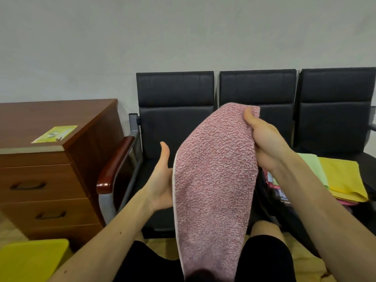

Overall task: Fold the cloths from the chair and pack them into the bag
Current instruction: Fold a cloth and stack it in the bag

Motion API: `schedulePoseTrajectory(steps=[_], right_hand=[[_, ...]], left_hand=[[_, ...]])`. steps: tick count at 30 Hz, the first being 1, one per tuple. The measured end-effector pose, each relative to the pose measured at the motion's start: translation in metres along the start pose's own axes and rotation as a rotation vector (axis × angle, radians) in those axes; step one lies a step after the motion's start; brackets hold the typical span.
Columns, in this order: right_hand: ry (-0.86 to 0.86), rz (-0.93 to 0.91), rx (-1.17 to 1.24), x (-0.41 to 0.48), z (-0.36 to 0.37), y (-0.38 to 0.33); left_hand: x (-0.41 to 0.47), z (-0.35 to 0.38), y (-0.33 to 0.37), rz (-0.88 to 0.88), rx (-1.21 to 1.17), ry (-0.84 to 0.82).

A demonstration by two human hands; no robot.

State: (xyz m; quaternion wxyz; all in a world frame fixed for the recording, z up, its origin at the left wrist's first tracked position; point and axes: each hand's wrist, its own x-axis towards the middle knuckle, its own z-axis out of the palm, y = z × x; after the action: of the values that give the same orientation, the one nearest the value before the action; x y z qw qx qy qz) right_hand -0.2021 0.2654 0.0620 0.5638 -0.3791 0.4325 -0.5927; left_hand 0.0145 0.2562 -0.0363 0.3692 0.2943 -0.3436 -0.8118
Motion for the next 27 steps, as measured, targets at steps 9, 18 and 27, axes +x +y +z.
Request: schedulePoseTrajectory(steps=[9, 18, 27], right_hand=[[-0.184, 0.29, 0.003, -0.005, -0.025, 0.059], [-0.329, -0.003, -0.27, 0.021, -0.019, 0.039], [-0.132, -0.314, -0.561, 0.026, -0.007, 0.018]], left_hand=[[-0.001, 0.017, 0.032, 0.246, 0.341, 0.224], [0.0, 0.018, 0.085, 0.252, 0.454, 0.493], [-0.001, 0.014, 0.11, 0.066, 0.662, 0.488]])
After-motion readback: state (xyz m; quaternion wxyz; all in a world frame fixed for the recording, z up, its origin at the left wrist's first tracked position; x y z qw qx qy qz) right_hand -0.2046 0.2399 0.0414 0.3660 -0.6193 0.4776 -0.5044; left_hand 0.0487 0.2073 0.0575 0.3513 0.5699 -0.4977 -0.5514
